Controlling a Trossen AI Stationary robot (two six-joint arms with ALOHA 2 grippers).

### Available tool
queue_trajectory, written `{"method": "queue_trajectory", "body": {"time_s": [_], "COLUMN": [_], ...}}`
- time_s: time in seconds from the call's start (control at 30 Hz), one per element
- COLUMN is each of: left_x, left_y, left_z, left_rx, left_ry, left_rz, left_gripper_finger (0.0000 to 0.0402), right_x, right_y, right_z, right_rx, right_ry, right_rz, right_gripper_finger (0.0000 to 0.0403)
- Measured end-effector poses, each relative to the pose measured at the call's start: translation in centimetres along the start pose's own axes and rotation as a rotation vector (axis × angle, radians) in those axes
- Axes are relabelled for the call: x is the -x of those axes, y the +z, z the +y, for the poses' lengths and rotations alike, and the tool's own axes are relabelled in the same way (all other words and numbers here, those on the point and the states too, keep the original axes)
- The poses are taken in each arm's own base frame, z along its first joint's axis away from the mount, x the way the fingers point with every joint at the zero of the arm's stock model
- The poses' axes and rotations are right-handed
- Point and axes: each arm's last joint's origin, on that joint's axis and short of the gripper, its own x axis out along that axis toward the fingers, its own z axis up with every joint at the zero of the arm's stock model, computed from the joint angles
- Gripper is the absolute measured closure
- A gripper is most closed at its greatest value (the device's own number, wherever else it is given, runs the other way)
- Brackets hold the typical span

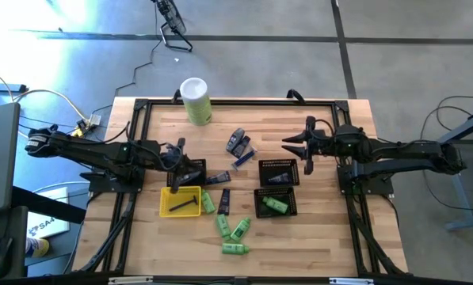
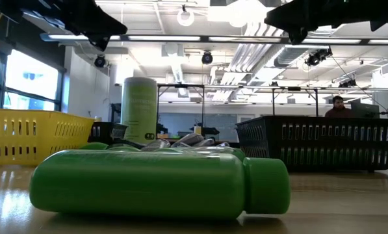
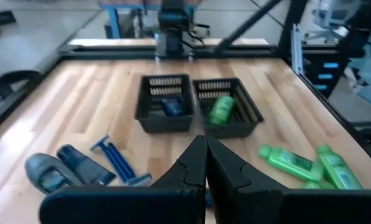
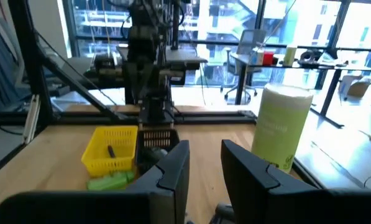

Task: Pick & Place Travel size toiletries
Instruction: Put the blue shave cream into the top right black bin

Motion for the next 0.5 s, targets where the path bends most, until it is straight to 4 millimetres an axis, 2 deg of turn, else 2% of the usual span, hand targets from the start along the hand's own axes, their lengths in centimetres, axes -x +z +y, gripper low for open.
{"method": "queue_trajectory", "body": {"time_s": [0.5], "left_x": [0.00], "left_y": [-0.21], "left_z": [0.00], "left_rx": [-0.007], "left_ry": [-0.003], "left_rz": [0.022], "left_gripper_finger": [0.0402], "right_x": [0.00], "right_y": [0.01], "right_z": [0.01], "right_rx": [0.001], "right_ry": [0.004], "right_rz": [0.000], "right_gripper_finger": [0.0317]}}
